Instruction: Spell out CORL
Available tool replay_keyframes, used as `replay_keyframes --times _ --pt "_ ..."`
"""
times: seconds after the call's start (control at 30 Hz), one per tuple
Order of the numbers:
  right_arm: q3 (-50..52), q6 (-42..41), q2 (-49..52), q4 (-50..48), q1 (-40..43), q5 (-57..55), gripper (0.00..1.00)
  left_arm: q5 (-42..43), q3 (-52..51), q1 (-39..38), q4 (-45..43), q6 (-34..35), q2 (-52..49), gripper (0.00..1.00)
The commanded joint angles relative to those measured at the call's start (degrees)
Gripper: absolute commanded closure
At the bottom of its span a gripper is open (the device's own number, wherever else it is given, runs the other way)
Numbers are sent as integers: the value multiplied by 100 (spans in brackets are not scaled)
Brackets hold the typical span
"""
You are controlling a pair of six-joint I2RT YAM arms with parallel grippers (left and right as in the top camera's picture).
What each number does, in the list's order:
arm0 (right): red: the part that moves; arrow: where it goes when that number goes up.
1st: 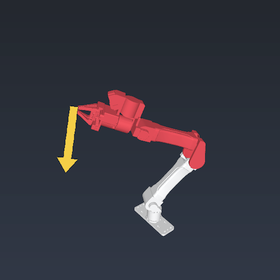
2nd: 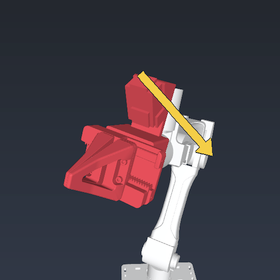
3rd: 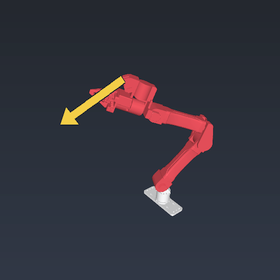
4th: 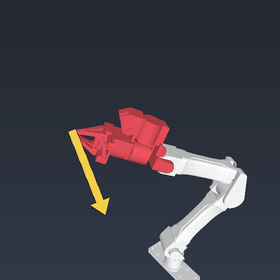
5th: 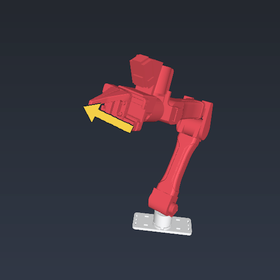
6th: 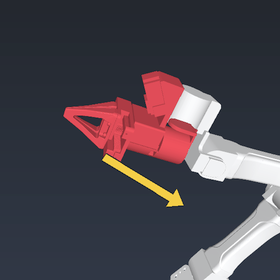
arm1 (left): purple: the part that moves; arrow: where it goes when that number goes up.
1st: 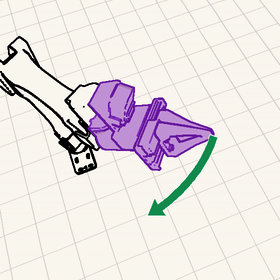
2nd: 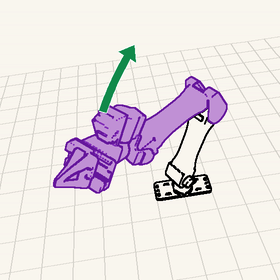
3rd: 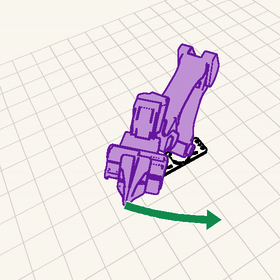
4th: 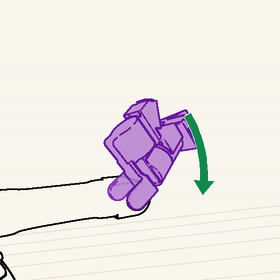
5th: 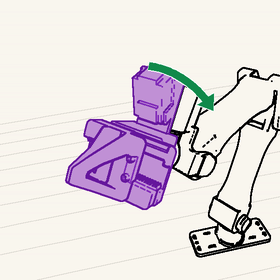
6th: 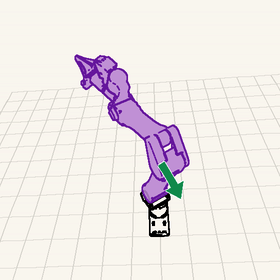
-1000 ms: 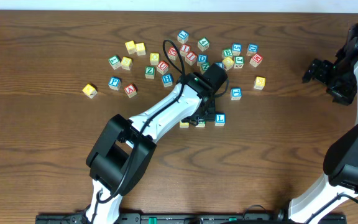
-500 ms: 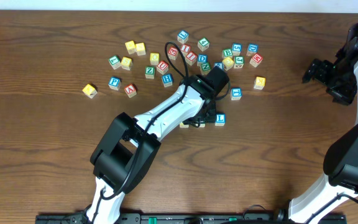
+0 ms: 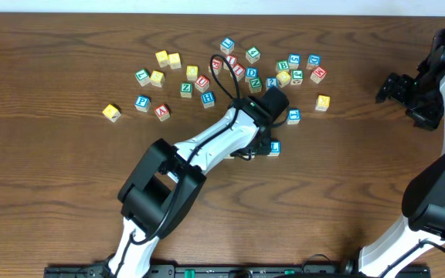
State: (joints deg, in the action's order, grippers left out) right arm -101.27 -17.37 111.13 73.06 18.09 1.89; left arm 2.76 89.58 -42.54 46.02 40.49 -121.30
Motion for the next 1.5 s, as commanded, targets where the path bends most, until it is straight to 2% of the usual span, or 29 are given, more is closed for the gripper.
replay_keyframes --times 0.0,0.1,0.53,0.73,0.77,0.8,1.47 --pt "-68 -39 -44 -4 -2 15 1 -131 -66 -4 9 33 -118 47" --pt "-68 -37 -44 -4 -2 15 1 -133 -70 -9 2 35 -120 52" --pt "-68 -39 -44 -2 -2 15 1 -4 -136 -116 -157 79 -304 54" --pt "-68 -37 -44 -4 -2 15 1 -7 -136 -116 -223 186 -304 59" --pt "-68 -37 -44 -2 -2 15 1 -7 -136 -116 -223 186 -304 64" --pt "-68 -39 -44 -2 -2 15 1 -9 -136 -116 -227 186 -304 64" --pt "-68 -39 -44 -4 -2 15 1 -258 -136 -116 -286 42 -304 66"
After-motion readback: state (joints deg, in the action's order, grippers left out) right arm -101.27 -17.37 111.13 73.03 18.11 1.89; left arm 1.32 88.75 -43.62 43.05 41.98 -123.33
